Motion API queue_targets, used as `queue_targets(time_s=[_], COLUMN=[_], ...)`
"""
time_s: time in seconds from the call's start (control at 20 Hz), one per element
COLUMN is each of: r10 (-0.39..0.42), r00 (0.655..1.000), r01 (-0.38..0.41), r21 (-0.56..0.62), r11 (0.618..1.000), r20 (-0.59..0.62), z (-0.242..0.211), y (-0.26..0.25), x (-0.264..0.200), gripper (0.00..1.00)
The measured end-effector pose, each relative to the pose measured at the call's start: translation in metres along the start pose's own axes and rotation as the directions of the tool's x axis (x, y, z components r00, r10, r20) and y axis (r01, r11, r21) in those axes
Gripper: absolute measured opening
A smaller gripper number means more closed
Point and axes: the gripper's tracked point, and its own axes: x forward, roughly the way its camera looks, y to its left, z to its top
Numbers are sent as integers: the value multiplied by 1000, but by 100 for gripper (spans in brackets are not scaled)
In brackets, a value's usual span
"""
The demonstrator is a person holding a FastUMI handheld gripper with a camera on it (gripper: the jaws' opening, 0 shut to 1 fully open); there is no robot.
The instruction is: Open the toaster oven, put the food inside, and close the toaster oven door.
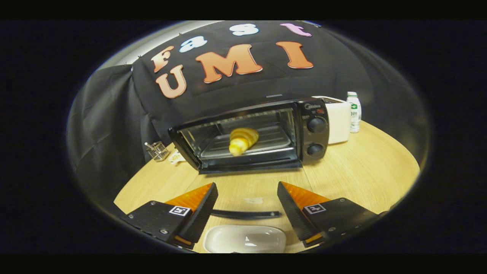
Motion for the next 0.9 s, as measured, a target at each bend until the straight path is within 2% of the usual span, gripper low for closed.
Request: queue_targets(time_s=[0.3,0.4,0.5,0.7,0.85,0.9], r10=[43,12,-31,35,43,43], r00=[988,982,979,961,959,960], r01=[-52,-20,22,-34,-47,-48], r21=[-52,-41,-46,9,-9,-14], r11=[997,999,999,999,999,999], r20=[-148,-188,-201,-275,-281,-278], z=[-59,-72,-73,-83,-85,-83], y=[-1,-10,-19,-3,1,1], x=[-23,-16,-7,6,10,10], gripper=[93,94,94,94,94,96])
